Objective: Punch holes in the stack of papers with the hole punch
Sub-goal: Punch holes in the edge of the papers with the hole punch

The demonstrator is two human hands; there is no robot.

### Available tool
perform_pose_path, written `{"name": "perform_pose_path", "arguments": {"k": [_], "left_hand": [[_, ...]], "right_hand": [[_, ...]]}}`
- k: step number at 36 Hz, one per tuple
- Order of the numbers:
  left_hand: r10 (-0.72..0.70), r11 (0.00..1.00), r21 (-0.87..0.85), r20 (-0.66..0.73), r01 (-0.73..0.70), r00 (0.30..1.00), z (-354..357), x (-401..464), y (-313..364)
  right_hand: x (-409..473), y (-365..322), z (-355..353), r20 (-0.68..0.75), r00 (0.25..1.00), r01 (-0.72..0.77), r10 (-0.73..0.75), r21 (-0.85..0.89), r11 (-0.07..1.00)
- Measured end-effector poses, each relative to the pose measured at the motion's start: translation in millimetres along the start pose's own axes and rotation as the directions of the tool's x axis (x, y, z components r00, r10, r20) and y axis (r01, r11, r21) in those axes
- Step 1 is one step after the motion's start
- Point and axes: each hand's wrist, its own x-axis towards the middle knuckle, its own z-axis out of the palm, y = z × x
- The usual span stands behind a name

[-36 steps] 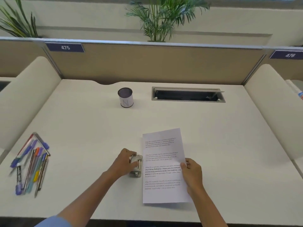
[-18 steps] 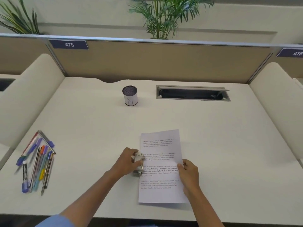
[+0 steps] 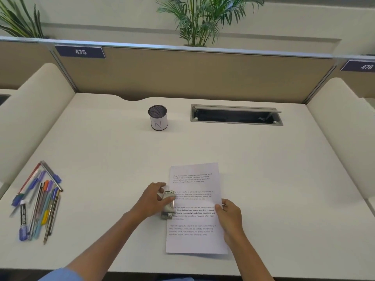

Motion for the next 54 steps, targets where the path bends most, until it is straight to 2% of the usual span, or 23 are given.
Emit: {"name": "perform_pose_path", "arguments": {"k": [3, 8, 12, 18, 24, 31, 38, 54], "left_hand": [[-0.012, 1.0, 0.011, -0.102, 0.013, 0.995, 3, 4, 2], [-0.026, 0.983, 0.167, -0.305, 0.081, 0.952, 18, 10, 14], [-0.072, 0.981, 0.148, -0.327, 0.126, 0.942, 36, 14, 22], [-0.062, 0.974, 0.177, -0.394, 0.142, 0.917, 51, 12, 21], [-0.102, 0.965, 0.182, -0.399, 0.187, 0.911, 55, 13, 17], [-0.058, 0.966, 0.203, -0.421, 0.157, 0.905, 57, 16, 8], [0.004, 0.926, 0.338, -0.46, 0.171, 0.888, 60, 19, 1], [-0.015, 0.909, 0.371, -0.422, 0.188, 0.906, 60, 22, -2]], "right_hand": [[2, 0, -1, 0.014, 1.0, -0.015, 0.015, 0.013, 1.0], [3, -1, -1, 0.023, 0.999, -0.022, 0.022, 0.002, 1.0], [2, -2, -1, 0.029, 0.999, -0.03, 0.03, -0.007, 1.0], [3, -6, 0, 0.031, 0.999, -0.032, 0.034, -0.052, 0.998], [4, -11, 2, 0.017, 0.998, -0.054, 0.055, -0.083, 0.995], [10, -17, 5, 0.004, 0.996, -0.086, 0.087, -0.162, 0.983], [18, -21, 4, 0.014, 0.99, -0.137, 0.143, -0.212, 0.968], [24, -27, 7, 0.029, 0.988, -0.137, 0.149, -0.25, 0.958]]}}
